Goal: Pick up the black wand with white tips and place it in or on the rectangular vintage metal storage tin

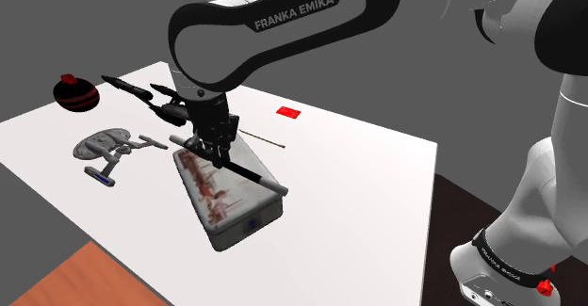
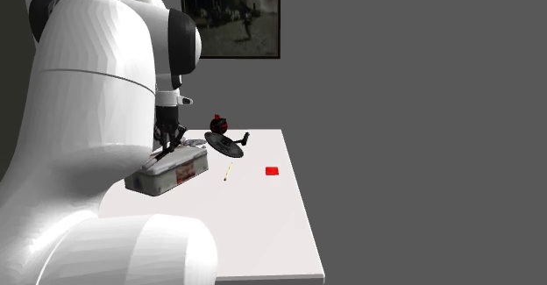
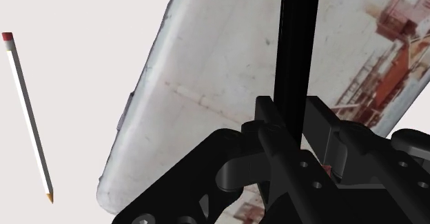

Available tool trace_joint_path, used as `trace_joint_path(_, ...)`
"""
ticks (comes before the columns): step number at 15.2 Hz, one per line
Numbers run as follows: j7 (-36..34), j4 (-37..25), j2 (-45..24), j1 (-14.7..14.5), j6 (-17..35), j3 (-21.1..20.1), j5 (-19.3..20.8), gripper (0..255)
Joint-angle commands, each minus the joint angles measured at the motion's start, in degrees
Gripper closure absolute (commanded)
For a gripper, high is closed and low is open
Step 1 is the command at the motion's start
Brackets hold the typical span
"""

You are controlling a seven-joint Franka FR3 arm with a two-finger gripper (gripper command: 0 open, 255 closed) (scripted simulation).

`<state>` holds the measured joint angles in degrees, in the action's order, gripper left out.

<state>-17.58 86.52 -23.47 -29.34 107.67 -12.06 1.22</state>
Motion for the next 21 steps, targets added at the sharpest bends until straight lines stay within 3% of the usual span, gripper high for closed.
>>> trace_joint_path(1,0.0,0.0,0.0,0.0,0.0,0.0,0.0,255)
trace_joint_path(4,0.0,0.0,0.0,0.0,0.0,0.0,0.0,255)
trace_joint_path(5,0.0,0.0,0.0,0.0,0.0,0.0,0.0,0)
trace_joint_path(10,0.0,0.0,0.0,0.0,0.0,0.0,0.0,0)
trace_joint_path(14,0.1,-6.7,0.4,0.0,-7.1,0.0,-0.1,0)
trace_joint_path(21,0.1,-6.7,0.4,0.0,-7.1,0.0,-0.1,0)
